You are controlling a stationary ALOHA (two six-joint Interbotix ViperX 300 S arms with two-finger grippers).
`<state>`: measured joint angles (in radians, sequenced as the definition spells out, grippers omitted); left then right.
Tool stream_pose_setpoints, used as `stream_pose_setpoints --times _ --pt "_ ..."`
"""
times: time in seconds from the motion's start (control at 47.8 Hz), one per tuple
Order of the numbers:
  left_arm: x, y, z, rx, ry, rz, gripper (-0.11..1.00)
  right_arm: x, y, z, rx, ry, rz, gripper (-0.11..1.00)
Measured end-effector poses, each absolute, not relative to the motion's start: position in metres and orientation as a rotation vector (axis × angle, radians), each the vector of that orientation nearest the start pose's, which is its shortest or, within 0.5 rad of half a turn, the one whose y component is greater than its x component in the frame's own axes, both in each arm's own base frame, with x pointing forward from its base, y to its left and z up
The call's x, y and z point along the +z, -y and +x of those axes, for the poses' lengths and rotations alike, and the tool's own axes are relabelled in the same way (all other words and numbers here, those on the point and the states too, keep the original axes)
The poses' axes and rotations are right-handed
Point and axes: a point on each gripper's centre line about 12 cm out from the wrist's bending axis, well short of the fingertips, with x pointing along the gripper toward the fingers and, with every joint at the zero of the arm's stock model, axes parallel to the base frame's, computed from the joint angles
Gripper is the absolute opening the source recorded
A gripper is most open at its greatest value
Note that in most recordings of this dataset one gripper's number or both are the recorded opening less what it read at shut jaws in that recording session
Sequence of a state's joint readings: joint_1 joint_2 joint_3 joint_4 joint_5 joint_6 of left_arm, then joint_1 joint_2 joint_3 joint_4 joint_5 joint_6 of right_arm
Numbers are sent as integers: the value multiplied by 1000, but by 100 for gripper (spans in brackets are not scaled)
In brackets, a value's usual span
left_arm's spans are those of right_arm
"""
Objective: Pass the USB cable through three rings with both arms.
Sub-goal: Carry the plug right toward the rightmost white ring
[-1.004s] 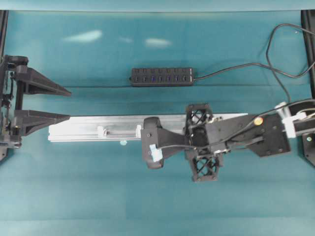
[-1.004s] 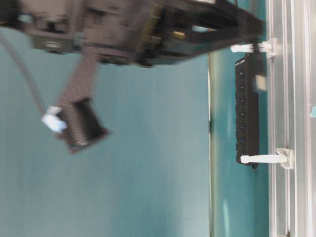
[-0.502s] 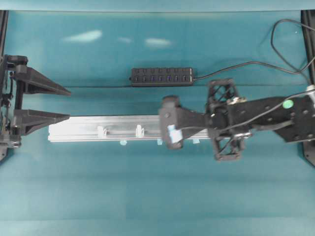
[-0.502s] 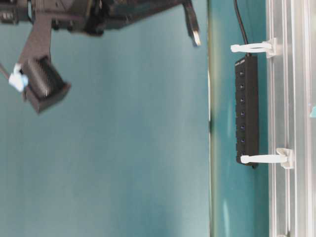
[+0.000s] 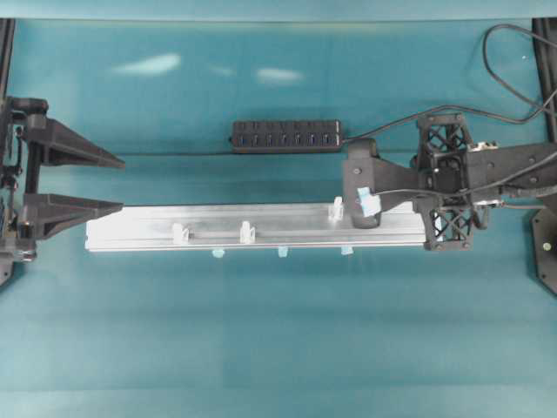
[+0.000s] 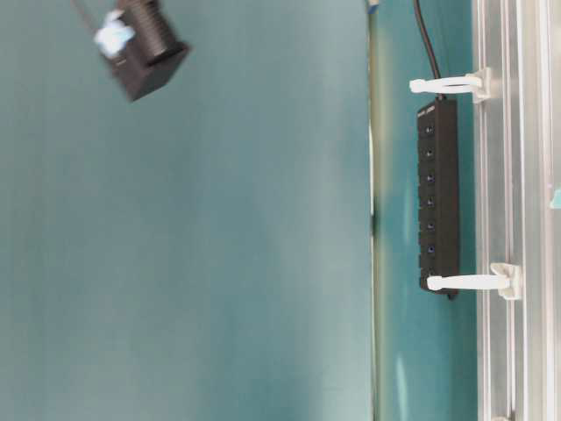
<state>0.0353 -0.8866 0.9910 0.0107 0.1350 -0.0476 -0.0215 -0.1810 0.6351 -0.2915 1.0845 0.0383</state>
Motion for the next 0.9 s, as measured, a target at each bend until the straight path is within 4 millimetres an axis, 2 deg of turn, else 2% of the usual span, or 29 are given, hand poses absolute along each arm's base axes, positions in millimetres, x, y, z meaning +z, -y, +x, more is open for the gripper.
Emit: stream_pose_setpoints --times 0.125,0.397,0.669,0.899 --pt "305 -8 219 41 -236 -41 67 174 35 279 -125 -1490 -264 -9" --pt "308 -10 219 51 -229 -42 67 162 34 295 -105 -1453 -266 -9" --pt "310 -11 219 54 -224 -42 67 153 32 318 -86 -1398 -266 -9" --pt "311 -11 219 56 -221 -42 67 148 34 324 -86 -1392 -262 -9"
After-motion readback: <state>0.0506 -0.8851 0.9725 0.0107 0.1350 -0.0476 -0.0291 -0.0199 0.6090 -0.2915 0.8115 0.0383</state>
